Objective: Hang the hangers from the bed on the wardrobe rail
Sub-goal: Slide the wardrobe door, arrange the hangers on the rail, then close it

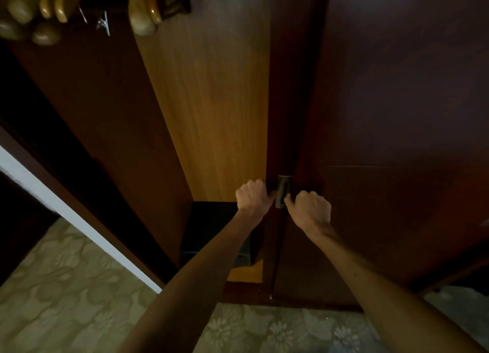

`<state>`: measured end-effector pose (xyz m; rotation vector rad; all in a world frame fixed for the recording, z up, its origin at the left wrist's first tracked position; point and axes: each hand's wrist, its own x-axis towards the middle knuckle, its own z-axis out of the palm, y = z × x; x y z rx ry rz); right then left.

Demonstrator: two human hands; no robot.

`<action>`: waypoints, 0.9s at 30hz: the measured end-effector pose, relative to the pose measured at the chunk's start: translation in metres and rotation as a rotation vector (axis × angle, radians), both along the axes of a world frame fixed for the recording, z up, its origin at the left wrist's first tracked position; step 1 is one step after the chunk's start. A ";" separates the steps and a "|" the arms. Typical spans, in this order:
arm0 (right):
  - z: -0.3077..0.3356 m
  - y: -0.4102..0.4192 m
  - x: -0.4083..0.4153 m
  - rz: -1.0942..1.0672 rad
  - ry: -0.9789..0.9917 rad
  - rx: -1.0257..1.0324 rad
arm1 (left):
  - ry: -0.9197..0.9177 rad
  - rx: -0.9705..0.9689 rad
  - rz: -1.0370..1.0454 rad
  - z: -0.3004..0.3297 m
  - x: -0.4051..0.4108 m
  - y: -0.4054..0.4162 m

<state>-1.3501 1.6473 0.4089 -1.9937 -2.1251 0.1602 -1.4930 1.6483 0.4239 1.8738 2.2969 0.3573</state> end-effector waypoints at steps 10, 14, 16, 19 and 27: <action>0.068 -0.004 -0.085 0.096 0.210 0.072 | -0.182 0.271 -0.089 0.068 -0.096 0.014; 0.123 -0.001 -0.130 0.091 0.324 0.194 | -0.325 0.388 -0.174 0.114 -0.137 0.029; 0.156 0.000 -0.143 0.078 0.357 0.285 | -0.432 0.502 -0.228 0.141 -0.149 0.025; 0.210 0.001 -0.160 0.053 0.403 0.436 | -0.509 0.719 -0.337 0.189 -0.166 0.016; 0.336 0.019 -0.183 -0.016 0.524 0.829 | -0.559 1.051 -0.325 0.327 -0.194 0.047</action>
